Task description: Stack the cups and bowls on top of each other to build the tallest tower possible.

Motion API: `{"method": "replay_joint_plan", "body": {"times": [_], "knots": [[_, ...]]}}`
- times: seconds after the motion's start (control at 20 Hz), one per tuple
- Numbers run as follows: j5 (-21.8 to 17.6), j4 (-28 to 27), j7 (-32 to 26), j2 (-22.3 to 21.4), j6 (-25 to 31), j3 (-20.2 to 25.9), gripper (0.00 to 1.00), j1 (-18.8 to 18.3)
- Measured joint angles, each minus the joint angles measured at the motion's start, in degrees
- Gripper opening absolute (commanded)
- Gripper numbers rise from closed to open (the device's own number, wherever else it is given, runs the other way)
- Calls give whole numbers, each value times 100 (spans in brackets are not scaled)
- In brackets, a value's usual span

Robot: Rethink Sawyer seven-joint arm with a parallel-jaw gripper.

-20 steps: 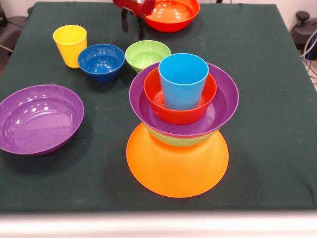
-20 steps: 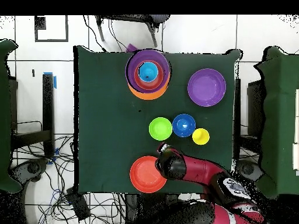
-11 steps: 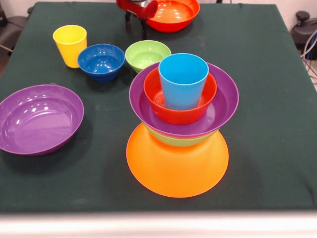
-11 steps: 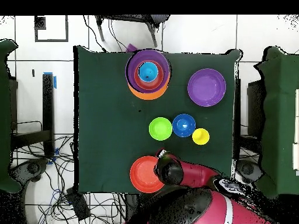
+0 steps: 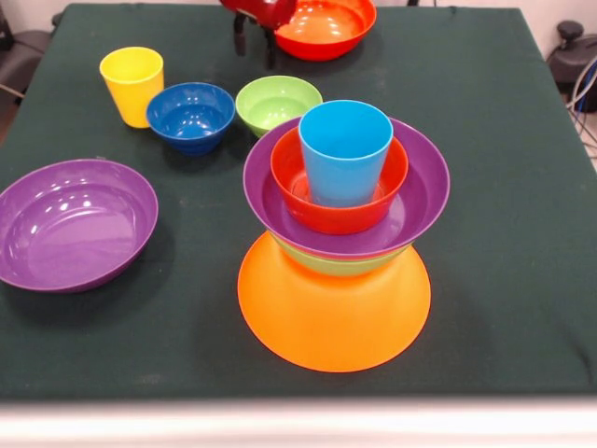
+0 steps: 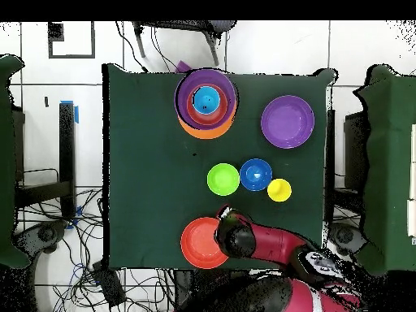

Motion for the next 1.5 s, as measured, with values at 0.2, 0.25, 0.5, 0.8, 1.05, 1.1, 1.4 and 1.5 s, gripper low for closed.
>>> {"method": "replay_joint_plan", "body": {"times": [0.2,0.25,0.5,0.8,1.05,1.1,1.4,1.5], "knots": [[0,2,0,-366,431,17,100,76],[1,2,0,-434,531,24,100,90],[18,4,0,-753,1036,71,100,142],[46,-7,0,-981,1311,139,100,144],[106,-107,0,-942,1311,204,100,144],[111,-128,0,-925,1311,211,100,144],[122,-430,0,-659,1311,249,100,144],[123,-517,0,-575,1309,249,100,145]]}}
